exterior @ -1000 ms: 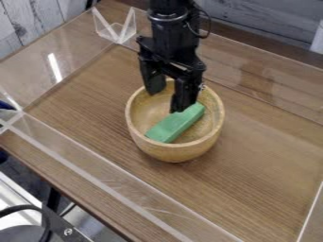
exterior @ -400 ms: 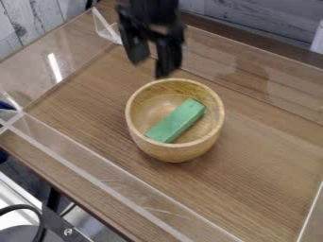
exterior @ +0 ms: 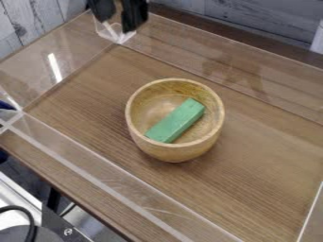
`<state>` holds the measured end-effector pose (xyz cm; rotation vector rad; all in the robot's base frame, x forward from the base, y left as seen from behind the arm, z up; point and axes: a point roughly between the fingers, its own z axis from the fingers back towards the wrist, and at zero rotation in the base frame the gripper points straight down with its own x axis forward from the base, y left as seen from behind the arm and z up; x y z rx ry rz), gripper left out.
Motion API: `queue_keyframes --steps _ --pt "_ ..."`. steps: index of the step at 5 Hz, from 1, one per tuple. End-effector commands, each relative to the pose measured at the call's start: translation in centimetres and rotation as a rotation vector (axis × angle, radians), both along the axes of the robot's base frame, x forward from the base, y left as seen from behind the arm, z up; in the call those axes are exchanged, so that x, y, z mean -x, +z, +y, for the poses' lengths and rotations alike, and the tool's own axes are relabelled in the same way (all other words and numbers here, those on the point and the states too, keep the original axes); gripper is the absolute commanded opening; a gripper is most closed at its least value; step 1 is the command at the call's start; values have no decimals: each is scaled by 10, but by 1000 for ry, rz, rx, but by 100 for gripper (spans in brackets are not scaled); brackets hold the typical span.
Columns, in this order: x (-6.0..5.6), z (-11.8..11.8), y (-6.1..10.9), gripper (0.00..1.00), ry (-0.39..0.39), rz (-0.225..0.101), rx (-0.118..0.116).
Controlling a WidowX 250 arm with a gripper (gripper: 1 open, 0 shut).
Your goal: Put the green block in the brown bowl
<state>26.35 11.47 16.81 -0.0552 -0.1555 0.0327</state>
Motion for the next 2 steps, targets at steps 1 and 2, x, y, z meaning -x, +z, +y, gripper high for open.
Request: queue_keyframes --steps 1,2 --pt "-7 7 0 0 -14 -31 -28" --pt "-5 1 -18 0 -37 -1 -22"
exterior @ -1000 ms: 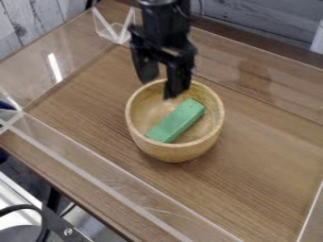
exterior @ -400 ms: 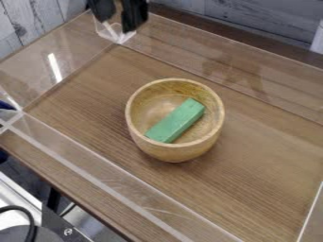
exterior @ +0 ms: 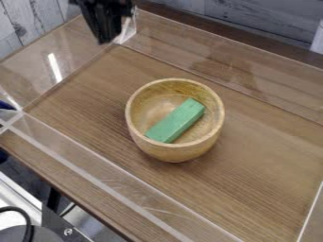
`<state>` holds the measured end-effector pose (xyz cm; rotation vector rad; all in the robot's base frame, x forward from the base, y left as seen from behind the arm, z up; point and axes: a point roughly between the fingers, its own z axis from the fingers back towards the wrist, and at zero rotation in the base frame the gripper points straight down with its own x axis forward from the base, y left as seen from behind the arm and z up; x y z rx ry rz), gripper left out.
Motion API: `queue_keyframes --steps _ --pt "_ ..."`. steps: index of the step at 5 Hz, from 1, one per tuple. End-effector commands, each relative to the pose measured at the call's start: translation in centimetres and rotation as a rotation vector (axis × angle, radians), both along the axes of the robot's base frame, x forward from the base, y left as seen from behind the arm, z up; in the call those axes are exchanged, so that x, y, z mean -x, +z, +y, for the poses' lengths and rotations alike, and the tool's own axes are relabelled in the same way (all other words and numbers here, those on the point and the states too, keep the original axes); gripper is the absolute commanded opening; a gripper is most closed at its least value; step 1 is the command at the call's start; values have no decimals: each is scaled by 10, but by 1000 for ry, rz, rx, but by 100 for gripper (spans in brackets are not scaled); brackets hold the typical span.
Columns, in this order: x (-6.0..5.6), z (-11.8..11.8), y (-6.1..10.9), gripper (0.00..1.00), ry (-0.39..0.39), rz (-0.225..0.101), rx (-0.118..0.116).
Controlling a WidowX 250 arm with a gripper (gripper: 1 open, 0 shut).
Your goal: Put the green block in the brown bowl
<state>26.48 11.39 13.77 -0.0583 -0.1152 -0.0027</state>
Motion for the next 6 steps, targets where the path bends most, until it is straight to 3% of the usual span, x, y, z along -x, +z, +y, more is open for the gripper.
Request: queue_keyframes --steps 1,2,4,6 --pt "-8 -3 -4 0 -24 -19 -21" --pt "-13 -11 -14 0 -50 -11 -20" --pt "-26 -54 -24 0 -147 -9 -11" --pt "-31 -54 -36 0 -149 2 -15"
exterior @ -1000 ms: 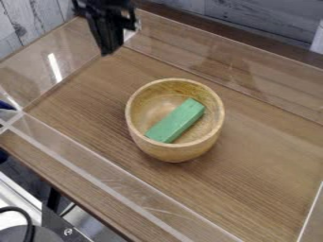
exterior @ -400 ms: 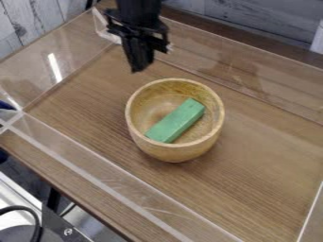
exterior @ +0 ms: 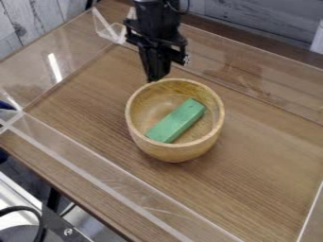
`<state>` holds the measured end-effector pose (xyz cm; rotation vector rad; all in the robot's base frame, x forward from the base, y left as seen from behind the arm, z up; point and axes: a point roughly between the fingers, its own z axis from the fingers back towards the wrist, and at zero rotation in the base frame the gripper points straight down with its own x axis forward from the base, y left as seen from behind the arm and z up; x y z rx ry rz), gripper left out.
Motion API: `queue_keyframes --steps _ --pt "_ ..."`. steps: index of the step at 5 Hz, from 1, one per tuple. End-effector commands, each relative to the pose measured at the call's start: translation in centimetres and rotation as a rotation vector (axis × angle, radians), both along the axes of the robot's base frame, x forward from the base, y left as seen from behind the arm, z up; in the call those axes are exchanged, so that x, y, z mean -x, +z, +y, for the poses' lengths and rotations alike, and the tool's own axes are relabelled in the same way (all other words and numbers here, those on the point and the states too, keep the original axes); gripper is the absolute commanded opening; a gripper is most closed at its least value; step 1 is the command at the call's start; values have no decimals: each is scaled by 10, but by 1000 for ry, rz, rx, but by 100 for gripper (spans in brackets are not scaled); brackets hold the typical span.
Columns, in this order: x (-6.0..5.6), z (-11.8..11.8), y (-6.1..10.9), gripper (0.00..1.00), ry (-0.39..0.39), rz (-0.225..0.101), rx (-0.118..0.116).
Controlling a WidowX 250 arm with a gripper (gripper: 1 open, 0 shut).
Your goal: Put the green block in the brown bowl
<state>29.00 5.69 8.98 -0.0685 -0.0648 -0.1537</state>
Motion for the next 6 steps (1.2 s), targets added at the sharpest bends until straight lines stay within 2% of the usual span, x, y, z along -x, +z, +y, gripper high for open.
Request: queue_keyframes --steps 1,6 --pt "-7 8 9 0 15 -41 -15" --pt "-10 23 -9 0 46 -17 -22"
